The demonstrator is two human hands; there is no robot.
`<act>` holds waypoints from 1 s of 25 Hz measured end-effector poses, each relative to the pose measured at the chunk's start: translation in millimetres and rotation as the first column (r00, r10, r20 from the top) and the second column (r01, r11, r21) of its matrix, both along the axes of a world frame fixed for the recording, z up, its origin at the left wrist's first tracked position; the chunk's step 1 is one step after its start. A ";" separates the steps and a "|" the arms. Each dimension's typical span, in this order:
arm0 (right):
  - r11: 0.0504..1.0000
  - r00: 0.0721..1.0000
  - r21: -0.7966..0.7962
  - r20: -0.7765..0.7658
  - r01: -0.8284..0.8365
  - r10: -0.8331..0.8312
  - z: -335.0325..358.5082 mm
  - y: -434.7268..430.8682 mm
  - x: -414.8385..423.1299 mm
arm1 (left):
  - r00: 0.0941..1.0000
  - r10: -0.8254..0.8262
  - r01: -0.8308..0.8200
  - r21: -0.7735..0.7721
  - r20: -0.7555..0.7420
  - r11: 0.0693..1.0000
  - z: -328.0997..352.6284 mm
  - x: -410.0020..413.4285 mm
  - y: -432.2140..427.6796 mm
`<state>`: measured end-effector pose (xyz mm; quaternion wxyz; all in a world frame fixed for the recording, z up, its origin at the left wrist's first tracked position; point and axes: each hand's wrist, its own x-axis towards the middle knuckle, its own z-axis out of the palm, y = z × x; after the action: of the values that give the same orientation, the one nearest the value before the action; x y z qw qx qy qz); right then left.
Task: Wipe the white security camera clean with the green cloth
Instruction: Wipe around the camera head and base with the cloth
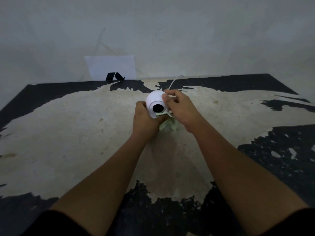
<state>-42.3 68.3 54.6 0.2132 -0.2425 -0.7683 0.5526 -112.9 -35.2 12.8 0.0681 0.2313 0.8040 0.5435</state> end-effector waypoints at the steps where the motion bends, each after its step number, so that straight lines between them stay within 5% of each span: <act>1: 1.000 1.000 0.019 0.010 -0.006 0.006 -0.1 1.0 -0.4 | 1.000 0.026 -0.026 0.014 0.011 1.000 -1.7 2.1 2.5; 12: 0.999 0.999 -0.009 0.010 -0.033 0.034 -5.4 4.0 -2.5 | 0.971 -0.223 0.207 -0.167 -0.085 0.964 7.6 -36.4 -38.8; 19: 0.999 0.999 -0.003 -0.009 -0.043 0.043 -5.0 3.9 -1.6 | 0.981 -0.173 0.158 -0.147 -0.094 0.976 4.9 -24.9 -29.4; 25: 0.998 0.999 0.028 -0.014 -0.050 0.050 -3.6 1.9 0.8 | 0.998 0.058 -0.062 -0.107 -0.034 0.992 -0.3 2.8 0.7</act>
<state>-41.5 70.2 50.9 0.2082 -0.2164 -0.7801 0.5489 -110.1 -34.5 12.5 0.0518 0.2113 0.8398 0.4975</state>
